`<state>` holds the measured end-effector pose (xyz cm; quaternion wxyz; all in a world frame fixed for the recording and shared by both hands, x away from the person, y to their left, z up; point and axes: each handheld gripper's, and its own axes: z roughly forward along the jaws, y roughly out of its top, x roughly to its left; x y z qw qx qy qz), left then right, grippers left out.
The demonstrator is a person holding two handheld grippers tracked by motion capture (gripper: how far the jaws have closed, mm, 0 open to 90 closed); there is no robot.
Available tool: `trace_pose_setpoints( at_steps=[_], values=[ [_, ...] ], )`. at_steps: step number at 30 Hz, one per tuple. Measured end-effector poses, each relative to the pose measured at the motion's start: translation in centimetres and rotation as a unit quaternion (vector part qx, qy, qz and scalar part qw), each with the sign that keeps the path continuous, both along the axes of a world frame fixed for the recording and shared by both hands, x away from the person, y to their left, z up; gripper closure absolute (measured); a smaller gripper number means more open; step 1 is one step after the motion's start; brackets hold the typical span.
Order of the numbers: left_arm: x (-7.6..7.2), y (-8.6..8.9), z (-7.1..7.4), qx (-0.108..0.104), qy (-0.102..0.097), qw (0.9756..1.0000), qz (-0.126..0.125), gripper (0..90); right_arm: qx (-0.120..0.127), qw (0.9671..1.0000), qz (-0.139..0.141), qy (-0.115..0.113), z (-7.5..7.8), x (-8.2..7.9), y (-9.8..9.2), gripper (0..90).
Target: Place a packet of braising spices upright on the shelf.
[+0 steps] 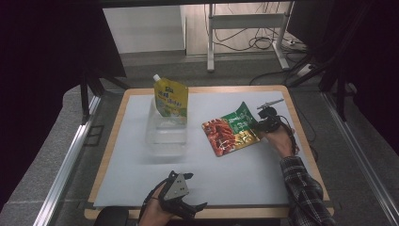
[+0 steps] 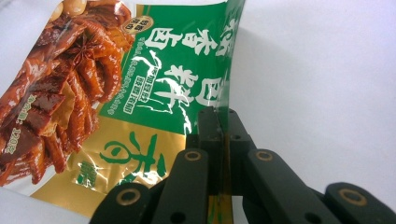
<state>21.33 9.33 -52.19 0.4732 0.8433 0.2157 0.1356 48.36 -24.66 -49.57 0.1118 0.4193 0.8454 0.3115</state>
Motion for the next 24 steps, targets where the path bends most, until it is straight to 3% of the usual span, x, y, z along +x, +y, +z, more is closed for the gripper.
trace_pose_setpoints(
  at_steps=[4, 12, 24],
  values=[
    [0.0, 0.0, 0.0, -0.001, -0.001, 1.0, 0.002, 0.2, -0.004, 1.0, -0.002, -0.007, 0.5, -0.2, 0.2, 89.0],
    [0.0, 0.1, 0.0, -0.001, -0.002, 1.0, 0.006, 0.2, 0.036, 0.9993, -0.004, -0.011, 1.7, -0.4, 0.0, 88.9],
    [0.0, 0.1, 0.0, -0.001, -0.002, 1.0, 0.006, 0.2, 0.066, 0.9969, 0.015, -0.04, 4.0, -1.3, 0.3, 88.9]
  ],
)
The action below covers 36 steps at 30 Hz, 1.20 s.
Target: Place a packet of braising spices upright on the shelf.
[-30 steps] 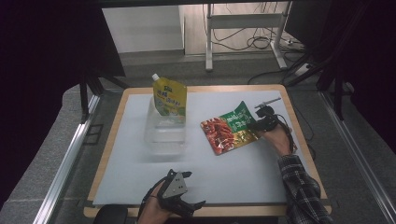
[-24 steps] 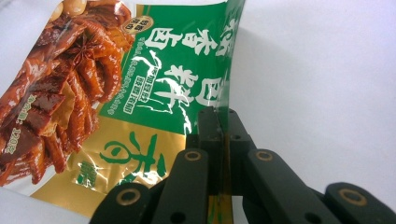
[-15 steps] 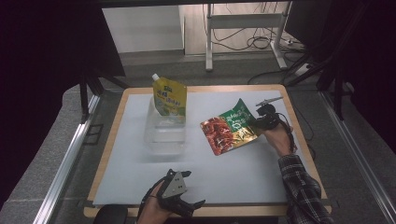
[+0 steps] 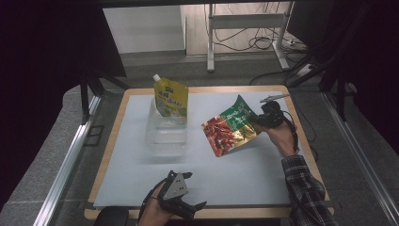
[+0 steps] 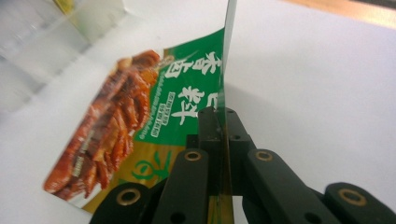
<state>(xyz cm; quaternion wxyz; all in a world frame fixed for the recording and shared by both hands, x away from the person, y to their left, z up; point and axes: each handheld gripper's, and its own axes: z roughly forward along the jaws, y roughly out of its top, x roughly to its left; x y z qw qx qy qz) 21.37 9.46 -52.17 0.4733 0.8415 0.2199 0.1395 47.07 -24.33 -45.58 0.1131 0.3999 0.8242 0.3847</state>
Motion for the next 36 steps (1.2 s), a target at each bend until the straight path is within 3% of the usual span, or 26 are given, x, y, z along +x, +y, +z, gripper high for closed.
trace_pose_setpoints(
  at_steps=[25, 36],
  values=[
    [0.0, 0.2, 0.1, 0.0, -0.003, 1.0, 0.003, 0.2, 0.028, 0.9971, 0.046, -0.054, 4.1, -2.2, 2.2, 89.0],
    [0.1, 0.2, 0.0, -0.001, -0.003, 1.0, 0.005, 0.2, 0.032, 0.9952, 0.07, -0.06, 5.7, -2.7, 3.6, 89.0]
  ],
)
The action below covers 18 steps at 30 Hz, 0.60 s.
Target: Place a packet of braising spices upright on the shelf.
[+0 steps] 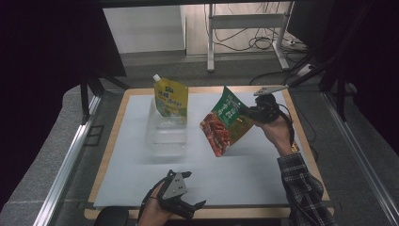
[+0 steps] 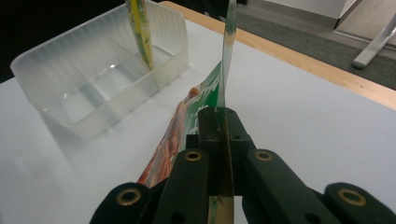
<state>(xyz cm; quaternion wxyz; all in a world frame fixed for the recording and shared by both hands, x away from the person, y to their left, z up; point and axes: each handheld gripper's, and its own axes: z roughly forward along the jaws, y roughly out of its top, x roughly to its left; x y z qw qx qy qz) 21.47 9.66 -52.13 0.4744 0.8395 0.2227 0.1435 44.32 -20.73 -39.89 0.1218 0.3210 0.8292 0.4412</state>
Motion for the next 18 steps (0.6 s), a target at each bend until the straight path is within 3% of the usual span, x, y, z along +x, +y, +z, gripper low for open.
trace_pose_setpoints(
  at_steps=[18],
  values=[
    [-0.1, -0.1, 0.0, 0.002, 0.0, 1.0, -0.002, 0.2, -0.008, 0.9988, 0.047, -0.01, 2.7, -0.9, 3.3, 89.1]
  ],
)
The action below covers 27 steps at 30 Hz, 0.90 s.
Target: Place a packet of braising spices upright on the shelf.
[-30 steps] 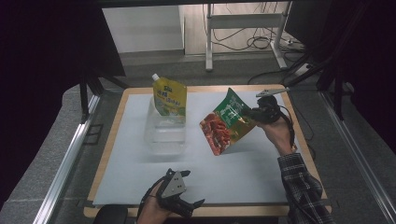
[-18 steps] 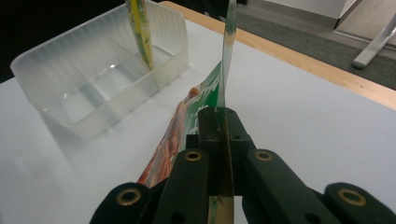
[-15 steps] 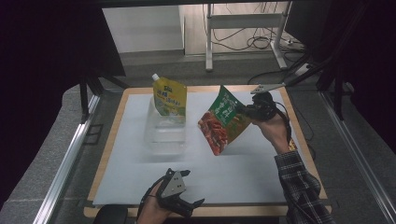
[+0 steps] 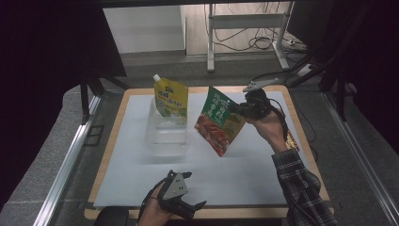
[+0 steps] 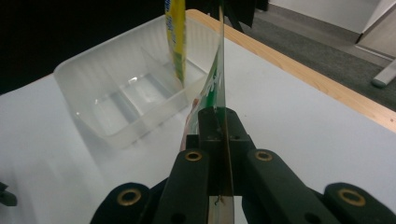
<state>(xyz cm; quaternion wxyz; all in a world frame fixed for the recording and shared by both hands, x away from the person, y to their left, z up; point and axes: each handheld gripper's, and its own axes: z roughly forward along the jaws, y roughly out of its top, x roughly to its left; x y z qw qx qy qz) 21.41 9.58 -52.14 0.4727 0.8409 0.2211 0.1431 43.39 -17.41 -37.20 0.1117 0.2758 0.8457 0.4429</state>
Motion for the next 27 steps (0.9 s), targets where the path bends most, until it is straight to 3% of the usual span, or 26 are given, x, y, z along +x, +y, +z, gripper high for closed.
trace_pose_setpoints(
  at_steps=[5, 17, 27],
  values=[
    [0.0, 0.0, 0.0, 0.0, 0.0, 1.0, 0.0, 0.2, -0.014, 0.9998, 0.011, -0.006, 0.6, -0.2, 0.8, 89.2],
    [0.0, 0.0, 0.0, 0.0, 0.0, 1.0, -0.001, 0.2, -0.021, 0.9992, 0.021, -0.026, 2.0, -0.2, 1.8, 89.3],
    [0.0, 0.1, 0.0, -0.014, 0.006, 0.9999, -0.001, 0.0, 0.002, 0.999, 0.035, -0.026, 3.7, 0.1, 2.0, 89.3]
  ],
)
